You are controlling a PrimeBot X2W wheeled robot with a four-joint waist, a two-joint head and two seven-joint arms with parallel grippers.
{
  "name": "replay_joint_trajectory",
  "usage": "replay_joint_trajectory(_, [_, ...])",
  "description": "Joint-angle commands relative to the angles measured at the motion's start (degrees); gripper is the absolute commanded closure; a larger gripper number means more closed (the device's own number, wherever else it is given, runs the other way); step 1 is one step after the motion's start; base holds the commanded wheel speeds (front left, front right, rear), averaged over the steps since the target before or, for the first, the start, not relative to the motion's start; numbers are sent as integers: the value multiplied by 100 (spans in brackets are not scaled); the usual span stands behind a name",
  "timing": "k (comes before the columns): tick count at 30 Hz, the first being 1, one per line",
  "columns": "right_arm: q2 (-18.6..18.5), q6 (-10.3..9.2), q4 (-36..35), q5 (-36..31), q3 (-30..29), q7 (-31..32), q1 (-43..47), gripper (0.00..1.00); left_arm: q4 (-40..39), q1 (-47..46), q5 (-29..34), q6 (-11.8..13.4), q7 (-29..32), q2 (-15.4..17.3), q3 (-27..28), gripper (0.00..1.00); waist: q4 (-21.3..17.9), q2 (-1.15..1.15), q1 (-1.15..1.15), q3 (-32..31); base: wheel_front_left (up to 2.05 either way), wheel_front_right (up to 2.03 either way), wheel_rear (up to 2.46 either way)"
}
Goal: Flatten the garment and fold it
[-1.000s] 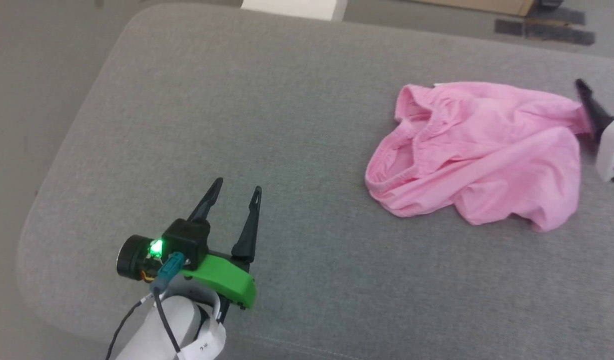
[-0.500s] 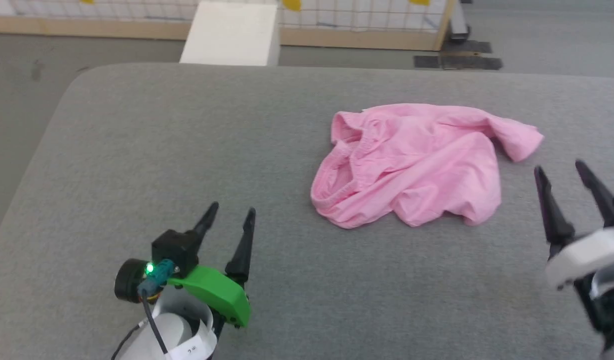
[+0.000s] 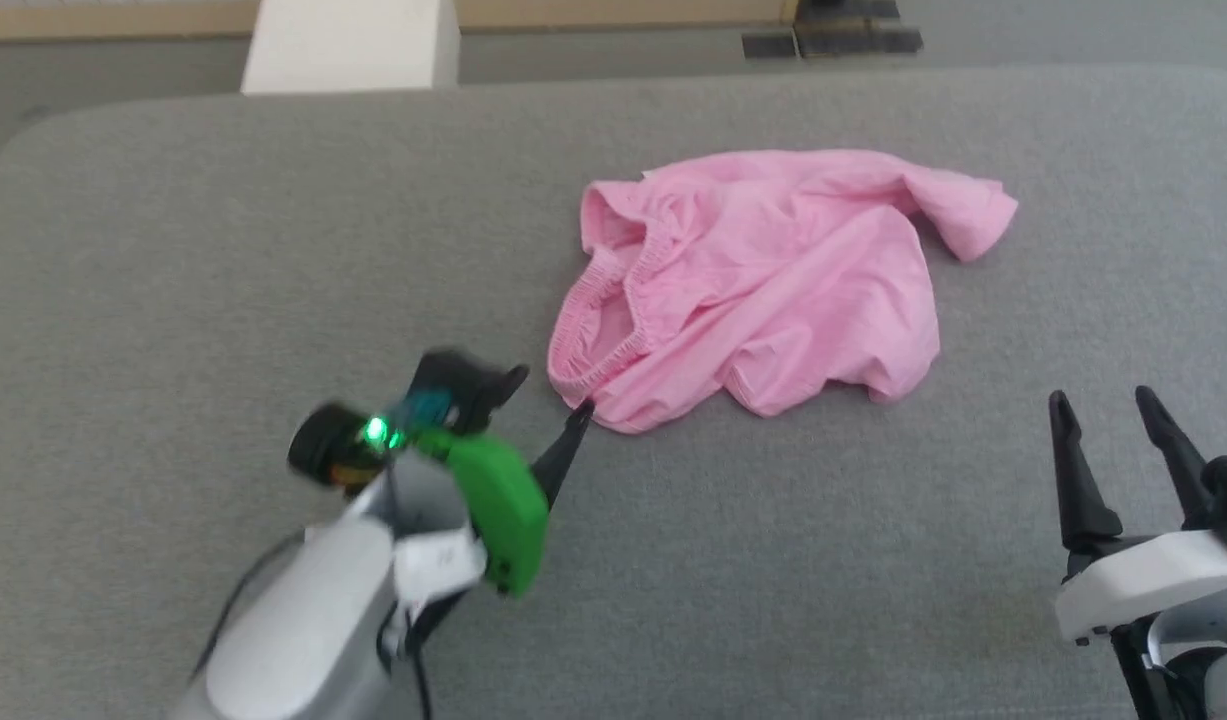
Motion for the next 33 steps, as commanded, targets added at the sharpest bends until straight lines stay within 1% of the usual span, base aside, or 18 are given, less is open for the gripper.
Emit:
replay_joint_trajectory(1, [50,-10,-55,-55,-36,-2,9,0,63,-284,-89,-112,311,31,-70,0,-268,0,0,453,0,0,0])
replay_joint_trajectory(5, [150,-10,-82,-113,-48,-63,-50,0,270,-928,-257,-331,1192,51,-284,0,-422,0,0,741,0,0,0])
replay_joint_trajectory(7, [204,-10,-47,-137,-35,-120,-84,0,405,-1205,-386,-393,1519,55,-328,0,-506,0,0,864,0,0,0])
replay_joint_trajectory(11, [280,-10,63,-172,-13,-237,-149,0,714,-1578,-459,-455,1858,159,-403,0,-635,0,0,1013,0,0,0])
replay_joint_trajectory(15, [334,-10,156,-195,-25,-321,-208,0,971,-1782,-435,-482,1924,260,-462,0,-694,0,0,1093,0,0,0])
replay_joint_trajectory(16, [343,-10,175,-200,-30,-340,-215,0,1004,-1801,-443,-489,1898,271,-480,10,-695,0,0,1105,0,0,0])
replay_joint_trajectory(17, [352,-10,202,-206,-40,-360,-221,0,1048,-1792,-523,-497,1889,255,-485,72,-686,0,0,1113,0,0,0])
replay_joint_trajectory(18, [359,-10,227,-210,-51,-369,-224,0,1069,-1783,-587,-503,1886,239,-497,100,-670,0,0,1118,0,0,0])
replay_joint_trajectory(20, [370,-10,281,-232,-73,-386,-233,0,1079,-1776,-666,-517,1875,236,-582,100,-622,0,0,1115,0,0,0])
replay_joint_trajectory(26, [385,-10,393,-292,-96,-329,-250,0,917,-1713,-818,-535,1444,137,-757,100,-389,0,0,891,0,0,0])
replay_joint_trajectory(30, [388,-10,463,-336,-181,-239,-213,0,580,-1492,-1040,-538,1222,-37,-850,100,-197,0,0,569,0,0,0])
replay_joint_trajectory(33, [388,-10,488,-375,-232,-147,-163,0,232,-1268,-1162,-458,1110,-144,-843,100,-42,0,0,291,0,0,0])
